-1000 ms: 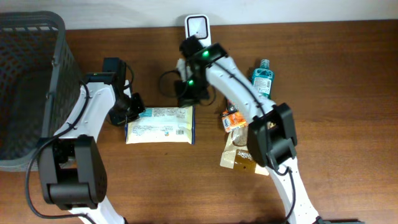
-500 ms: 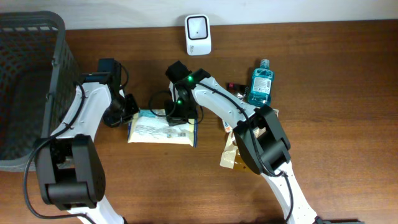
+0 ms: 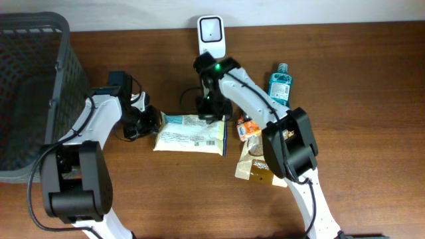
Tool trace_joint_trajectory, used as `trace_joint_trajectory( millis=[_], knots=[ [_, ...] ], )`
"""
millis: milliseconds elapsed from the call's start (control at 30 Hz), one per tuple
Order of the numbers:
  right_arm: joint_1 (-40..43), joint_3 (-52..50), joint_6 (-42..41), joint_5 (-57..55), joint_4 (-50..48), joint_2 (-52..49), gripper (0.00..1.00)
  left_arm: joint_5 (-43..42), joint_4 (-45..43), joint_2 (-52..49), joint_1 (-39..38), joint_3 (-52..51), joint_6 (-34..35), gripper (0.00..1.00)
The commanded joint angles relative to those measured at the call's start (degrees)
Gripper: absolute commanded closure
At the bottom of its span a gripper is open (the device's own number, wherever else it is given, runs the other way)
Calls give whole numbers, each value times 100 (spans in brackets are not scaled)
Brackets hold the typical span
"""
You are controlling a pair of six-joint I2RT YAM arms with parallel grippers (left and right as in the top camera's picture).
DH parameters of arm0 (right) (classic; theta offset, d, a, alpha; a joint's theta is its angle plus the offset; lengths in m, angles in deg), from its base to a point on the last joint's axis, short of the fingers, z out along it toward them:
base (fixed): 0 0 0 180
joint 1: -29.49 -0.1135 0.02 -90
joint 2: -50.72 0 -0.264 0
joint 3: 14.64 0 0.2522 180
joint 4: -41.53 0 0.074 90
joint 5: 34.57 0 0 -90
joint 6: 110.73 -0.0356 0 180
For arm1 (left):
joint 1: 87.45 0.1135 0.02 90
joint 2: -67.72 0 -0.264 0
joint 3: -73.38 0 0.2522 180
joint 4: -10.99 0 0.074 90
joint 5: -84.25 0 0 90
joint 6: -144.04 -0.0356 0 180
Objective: Scan the item barcode
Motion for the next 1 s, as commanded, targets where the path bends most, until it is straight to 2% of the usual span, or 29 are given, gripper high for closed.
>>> trace_joint_trajectory(
  millis=[0,133,200,333,400,533,633,800,967],
  knots=[
    [0,1003,407,-184,584,-28,96,-197,313,15,74,466,-308,100],
    [-2,1543,507,-190,1408,-28,93,-201,584,232,61,852,-297,100],
    [-13,1462,505,-190,1606,-39,96,-243,715,234,0,844,-282,100],
    [-44,868,503,162,1375,-42,96,-238,605,149,-293,538,-186,100],
    [-74,396,503,514,1029,-42,96,-247,280,33,-474,297,44,100],
    [-103,-306,483,603,601,-39,96,-188,-146,-138,-647,20,63,100],
    [-101,-754,466,496,295,-39,96,319,-203,-299,-647,2,68,100],
    [-101,-909,223,-205,186,-37,96,1864,-192,-654,-595,0,352,100],
    [-2,-817,225,-520,57,-37,96,2116,-20,-629,-341,136,350,100]
  ],
)
